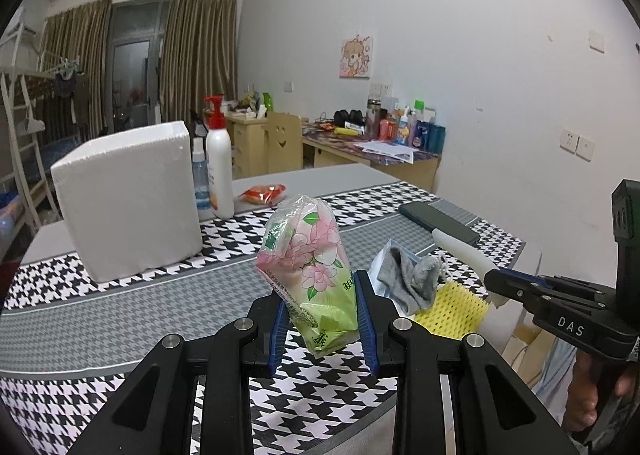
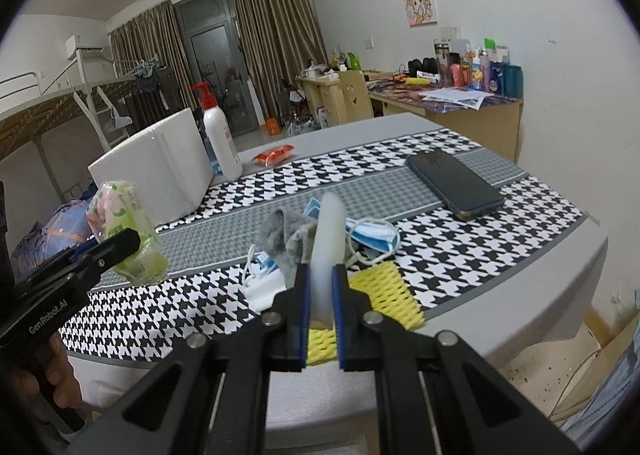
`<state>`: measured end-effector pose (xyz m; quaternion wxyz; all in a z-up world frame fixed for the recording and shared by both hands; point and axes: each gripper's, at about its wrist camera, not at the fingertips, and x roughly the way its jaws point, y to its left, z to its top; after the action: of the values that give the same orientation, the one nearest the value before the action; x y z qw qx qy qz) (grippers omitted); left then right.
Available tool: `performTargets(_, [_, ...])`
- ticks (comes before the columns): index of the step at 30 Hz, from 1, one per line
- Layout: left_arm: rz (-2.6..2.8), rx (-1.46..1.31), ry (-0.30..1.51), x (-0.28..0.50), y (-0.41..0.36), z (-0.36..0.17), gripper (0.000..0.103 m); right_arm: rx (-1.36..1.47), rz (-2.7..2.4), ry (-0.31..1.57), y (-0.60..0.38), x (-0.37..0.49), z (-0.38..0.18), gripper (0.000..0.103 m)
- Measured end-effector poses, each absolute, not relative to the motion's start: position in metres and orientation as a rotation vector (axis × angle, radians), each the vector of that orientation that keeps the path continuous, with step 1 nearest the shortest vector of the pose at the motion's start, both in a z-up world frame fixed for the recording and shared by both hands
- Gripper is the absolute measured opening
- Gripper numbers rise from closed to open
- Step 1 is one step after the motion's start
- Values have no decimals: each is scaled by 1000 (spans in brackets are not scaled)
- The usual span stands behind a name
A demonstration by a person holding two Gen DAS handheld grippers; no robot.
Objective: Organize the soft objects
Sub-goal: 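Carry the floral bag with the left gripper over the white foam box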
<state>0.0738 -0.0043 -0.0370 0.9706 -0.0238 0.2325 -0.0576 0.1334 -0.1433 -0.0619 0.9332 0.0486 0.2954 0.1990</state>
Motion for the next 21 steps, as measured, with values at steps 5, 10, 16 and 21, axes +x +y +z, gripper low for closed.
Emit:
performTargets(5, [-108, -39, 449, 66, -2, -28, 32, 89, 424, 579, -140, 132, -54, 13])
performTargets(10, [-84, -36, 428, 63, 5, -19, 32, 74, 450, 551, -131, 131, -46, 13])
performTargets(16, [-55, -37, 413, 64, 15, -9, 32, 55, 470, 524, -117, 135, -37, 13])
performTargets(21, [-41, -32, 401, 66, 22, -1, 32, 38, 494, 504, -105, 137, -29, 13])
